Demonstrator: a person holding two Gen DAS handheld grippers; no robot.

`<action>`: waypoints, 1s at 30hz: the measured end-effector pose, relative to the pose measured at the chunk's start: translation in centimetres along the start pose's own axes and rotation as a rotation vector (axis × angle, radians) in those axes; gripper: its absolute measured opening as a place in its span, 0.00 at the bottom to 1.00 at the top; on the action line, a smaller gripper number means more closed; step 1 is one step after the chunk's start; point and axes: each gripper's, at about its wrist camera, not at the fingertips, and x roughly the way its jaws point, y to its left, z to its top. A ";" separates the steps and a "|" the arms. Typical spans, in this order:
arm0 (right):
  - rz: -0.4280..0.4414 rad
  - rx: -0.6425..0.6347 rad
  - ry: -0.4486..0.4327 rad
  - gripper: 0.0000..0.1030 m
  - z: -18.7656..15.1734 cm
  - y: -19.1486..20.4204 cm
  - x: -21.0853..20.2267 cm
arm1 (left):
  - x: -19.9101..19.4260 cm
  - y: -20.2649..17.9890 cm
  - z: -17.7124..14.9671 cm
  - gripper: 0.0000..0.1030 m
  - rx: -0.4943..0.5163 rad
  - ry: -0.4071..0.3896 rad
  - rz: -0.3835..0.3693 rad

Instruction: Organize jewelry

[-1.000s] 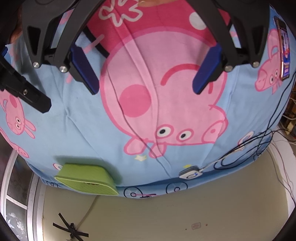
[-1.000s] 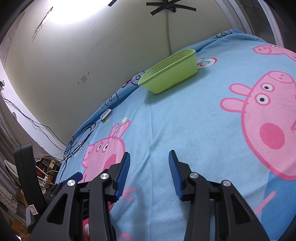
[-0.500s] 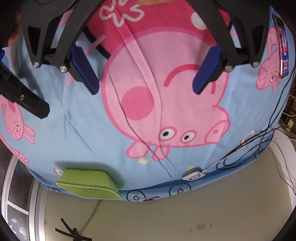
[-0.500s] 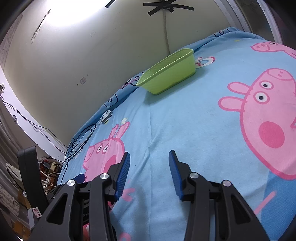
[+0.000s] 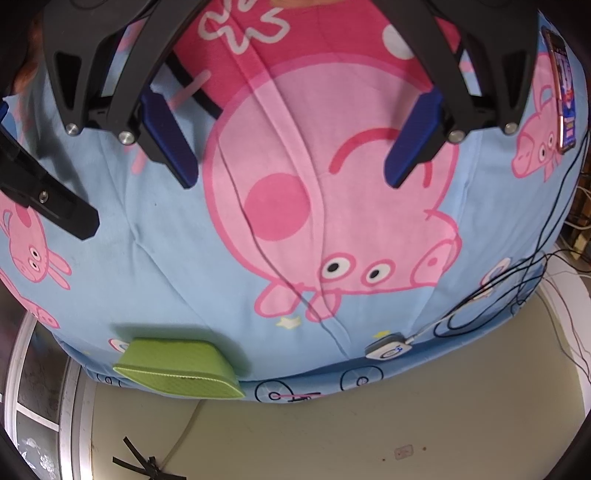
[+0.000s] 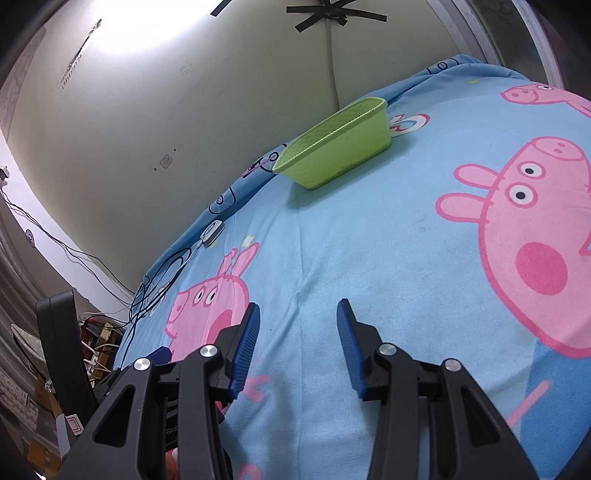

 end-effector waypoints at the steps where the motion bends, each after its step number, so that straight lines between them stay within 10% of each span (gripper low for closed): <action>1: 0.000 0.000 0.000 0.22 0.0 0.0 0.0 | 0.0 0.0 0.0 0.94 0.000 0.000 0.000; 30: 0.002 -0.001 0.002 0.22 0.2 -0.2 0.0 | 0.1 -0.6 -0.1 0.94 0.024 0.006 -0.009</action>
